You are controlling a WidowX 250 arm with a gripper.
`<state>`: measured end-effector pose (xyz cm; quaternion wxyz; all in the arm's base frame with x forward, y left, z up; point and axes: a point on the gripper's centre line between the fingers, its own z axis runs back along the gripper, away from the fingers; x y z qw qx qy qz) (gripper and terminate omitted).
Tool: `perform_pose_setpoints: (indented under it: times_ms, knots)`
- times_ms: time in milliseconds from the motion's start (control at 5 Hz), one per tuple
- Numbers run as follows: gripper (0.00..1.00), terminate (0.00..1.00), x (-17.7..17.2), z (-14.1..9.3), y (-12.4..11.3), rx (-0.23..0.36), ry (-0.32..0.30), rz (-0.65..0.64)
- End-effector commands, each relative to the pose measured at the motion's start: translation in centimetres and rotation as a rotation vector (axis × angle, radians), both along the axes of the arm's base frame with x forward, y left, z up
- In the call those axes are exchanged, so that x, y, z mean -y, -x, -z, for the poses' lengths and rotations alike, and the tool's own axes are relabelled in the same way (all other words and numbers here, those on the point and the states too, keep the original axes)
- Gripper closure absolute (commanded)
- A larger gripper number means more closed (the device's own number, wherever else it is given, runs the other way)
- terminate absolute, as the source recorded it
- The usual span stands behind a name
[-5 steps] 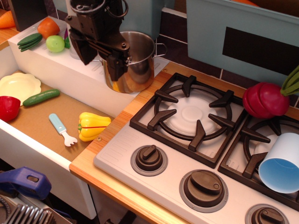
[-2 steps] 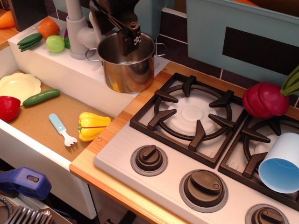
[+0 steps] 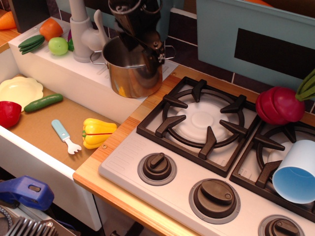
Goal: Put pot or pan on stove
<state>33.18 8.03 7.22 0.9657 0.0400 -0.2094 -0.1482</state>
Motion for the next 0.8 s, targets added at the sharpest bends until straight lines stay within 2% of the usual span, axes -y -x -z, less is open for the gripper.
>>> perform_pose_setpoints:
  times_ms: [0, 400, 600]
  knots:
    - [0.00, 0.00, -0.7, 0.8, -0.4, 0.044, 0.025, 0.010]
    - [0.00, 0.00, -1.1, 2.4, -0.5, 0.019, 0.066, -0.015]
    - [1.00, 0.00, -1.1, 2.5, -0.5, 0.001, 0.080, -0.021]
